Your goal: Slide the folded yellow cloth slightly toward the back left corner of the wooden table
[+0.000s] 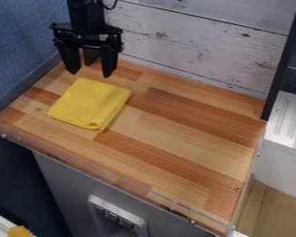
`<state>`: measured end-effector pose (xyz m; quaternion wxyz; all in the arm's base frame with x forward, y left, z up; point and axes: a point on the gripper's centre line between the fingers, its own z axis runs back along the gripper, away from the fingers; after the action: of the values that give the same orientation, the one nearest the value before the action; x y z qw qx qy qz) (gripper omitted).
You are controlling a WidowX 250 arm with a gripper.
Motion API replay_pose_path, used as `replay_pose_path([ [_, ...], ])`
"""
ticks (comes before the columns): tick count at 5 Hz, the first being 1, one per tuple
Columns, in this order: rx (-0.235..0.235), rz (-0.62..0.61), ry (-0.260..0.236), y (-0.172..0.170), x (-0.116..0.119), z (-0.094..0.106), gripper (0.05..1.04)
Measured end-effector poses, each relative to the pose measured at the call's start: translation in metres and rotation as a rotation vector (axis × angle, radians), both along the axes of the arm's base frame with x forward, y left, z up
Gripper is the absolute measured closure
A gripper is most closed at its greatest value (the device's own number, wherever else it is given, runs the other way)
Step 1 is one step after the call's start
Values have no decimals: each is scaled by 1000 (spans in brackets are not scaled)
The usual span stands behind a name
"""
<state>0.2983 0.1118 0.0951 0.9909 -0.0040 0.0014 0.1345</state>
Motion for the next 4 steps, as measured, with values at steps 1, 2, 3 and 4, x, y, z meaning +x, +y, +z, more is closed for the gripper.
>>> replay_pose_path([
  [1, 4, 61, -18, 6, 5, -3, 137],
  [2, 21, 123, -47, 12, 9, -5, 447],
  [3, 29, 159, -36, 13, 7, -23, 741],
  [4, 39, 187, -22, 17, 5, -41, 952],
])
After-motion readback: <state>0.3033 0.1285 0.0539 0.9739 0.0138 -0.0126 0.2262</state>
